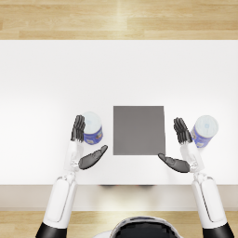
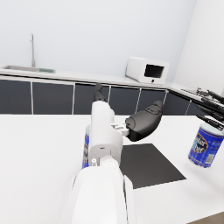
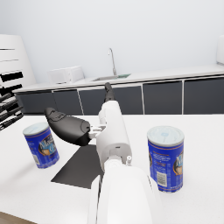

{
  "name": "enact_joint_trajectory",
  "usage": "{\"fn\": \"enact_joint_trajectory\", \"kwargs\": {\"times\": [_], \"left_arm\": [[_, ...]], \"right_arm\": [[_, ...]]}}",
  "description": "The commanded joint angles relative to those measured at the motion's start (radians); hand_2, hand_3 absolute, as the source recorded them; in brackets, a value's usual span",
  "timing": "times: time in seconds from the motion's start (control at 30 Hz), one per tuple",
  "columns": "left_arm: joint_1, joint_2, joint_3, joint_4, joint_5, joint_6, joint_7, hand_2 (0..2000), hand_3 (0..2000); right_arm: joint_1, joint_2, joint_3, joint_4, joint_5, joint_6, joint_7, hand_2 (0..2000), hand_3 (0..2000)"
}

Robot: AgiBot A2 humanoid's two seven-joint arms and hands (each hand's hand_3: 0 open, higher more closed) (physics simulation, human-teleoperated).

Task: Pick up the blue can on the left and place it in the middle, then pick up the blue can on the right and place it on top of the can in the middle

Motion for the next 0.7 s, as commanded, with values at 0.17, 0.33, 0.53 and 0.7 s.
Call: {"fn": "enact_joint_trajectory", "kwargs": {"times": [0.17,0.33,0.53,0.7], "left_arm": [[0.0,0.0,0.0,0.0,0.0,0.0,0.0,0,0],[0.0,0.0,0.0,0.0,0.0,0.0,0.0,0,0],[0.0,0.0,0.0,0.0,0.0,0.0,0.0,0,0],[0.0,0.0,0.0,0.0,0.0,0.0,0.0,0,0]], "right_arm": [[0.0,0.0,0.0,0.0,0.0,0.0,0.0,0,0],[0.0,0.0,0.0,0.0,0.0,0.0,0.0,0,0],[0.0,0.0,0.0,0.0,0.0,0.0,0.0,0,0],[0.0,0.0,0.0,0.0,0.0,0.0,0.0,0,0]]}}
